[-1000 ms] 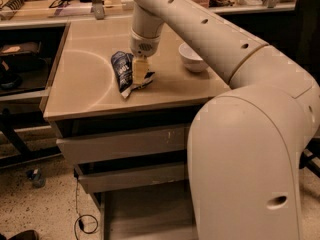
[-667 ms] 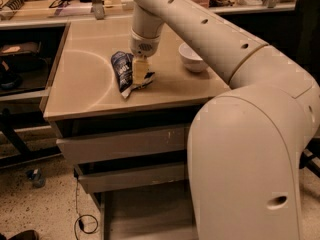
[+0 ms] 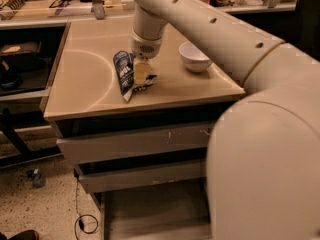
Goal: Place blue chip bag into bottom drawer
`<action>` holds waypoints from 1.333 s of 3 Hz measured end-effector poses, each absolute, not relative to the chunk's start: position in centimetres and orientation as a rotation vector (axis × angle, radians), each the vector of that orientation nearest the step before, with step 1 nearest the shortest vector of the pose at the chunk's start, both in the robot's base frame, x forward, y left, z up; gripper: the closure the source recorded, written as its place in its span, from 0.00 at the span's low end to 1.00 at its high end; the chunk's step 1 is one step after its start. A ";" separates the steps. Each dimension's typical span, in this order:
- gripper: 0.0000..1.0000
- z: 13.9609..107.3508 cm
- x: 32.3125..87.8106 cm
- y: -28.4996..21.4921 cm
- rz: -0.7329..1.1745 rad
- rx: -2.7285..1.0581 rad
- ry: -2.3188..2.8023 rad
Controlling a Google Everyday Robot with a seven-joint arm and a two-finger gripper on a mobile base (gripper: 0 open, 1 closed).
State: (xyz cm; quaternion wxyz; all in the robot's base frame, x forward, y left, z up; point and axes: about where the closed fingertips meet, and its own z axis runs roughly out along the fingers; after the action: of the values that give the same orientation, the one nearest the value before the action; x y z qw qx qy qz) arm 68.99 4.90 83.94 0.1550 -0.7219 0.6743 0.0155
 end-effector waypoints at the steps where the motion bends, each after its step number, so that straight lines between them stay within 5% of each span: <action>1: 1.00 85.2 65.1 2.9 -0.003 -1.993 1.974; 3: 1.00 84.6 56.3 0.5 -0.056 -1.940 2.067; 4: 1.00 84.2 56.1 0.4 -0.062 -1.953 2.069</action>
Offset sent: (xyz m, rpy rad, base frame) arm -0.1302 -0.0563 0.0087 -0.0444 -0.0656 -0.2059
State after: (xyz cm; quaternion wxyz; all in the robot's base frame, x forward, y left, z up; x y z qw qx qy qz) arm 56.12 0.37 84.15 0.1472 -0.6788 0.7191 -0.0216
